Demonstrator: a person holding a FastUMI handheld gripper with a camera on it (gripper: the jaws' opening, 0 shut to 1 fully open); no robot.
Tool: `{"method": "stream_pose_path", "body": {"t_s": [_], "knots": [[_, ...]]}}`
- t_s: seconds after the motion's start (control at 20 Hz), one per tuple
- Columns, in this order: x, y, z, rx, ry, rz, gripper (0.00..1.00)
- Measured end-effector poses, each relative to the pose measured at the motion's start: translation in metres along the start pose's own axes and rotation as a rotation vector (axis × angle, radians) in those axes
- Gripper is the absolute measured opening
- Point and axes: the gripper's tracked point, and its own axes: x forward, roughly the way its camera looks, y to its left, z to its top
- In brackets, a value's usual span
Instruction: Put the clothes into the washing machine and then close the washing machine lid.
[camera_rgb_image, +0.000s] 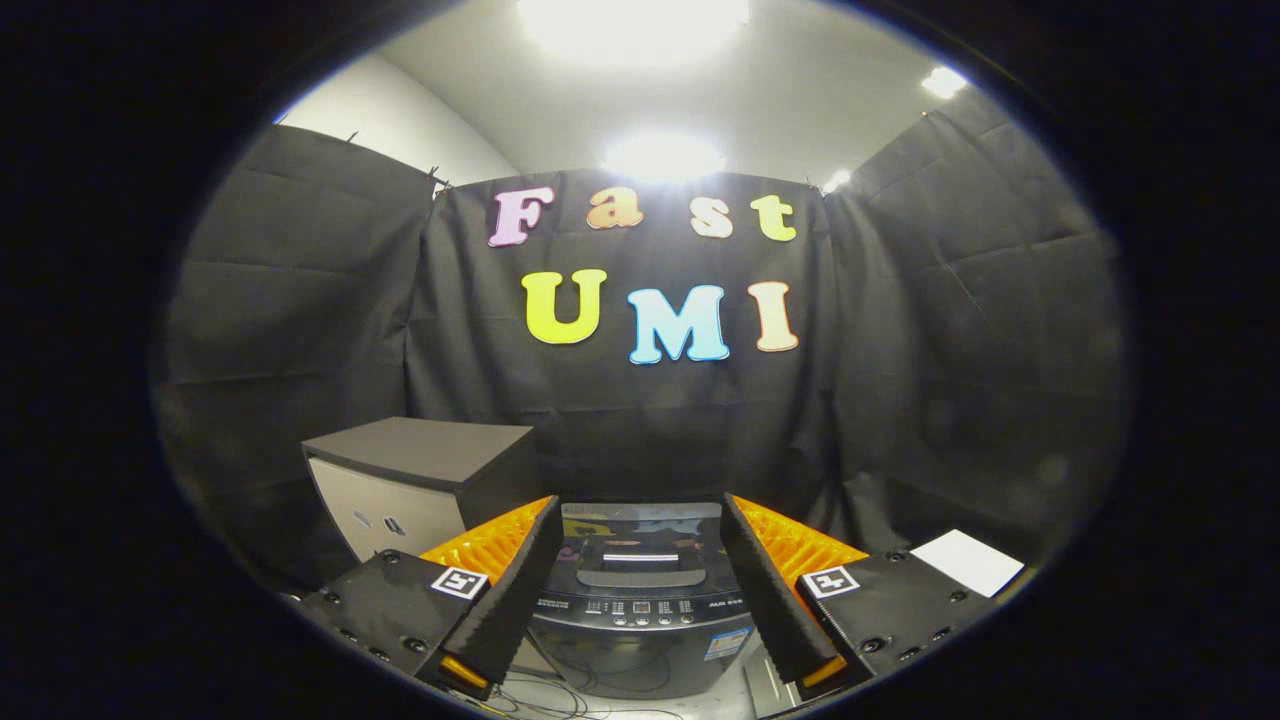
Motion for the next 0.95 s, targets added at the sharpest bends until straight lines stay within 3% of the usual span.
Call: {"method": "stream_pose_path", "body": {"t_s": [0.95], "knots": [[0.0,0.013,0.012,-0.066,-0.01,0.019,0.99]]}}
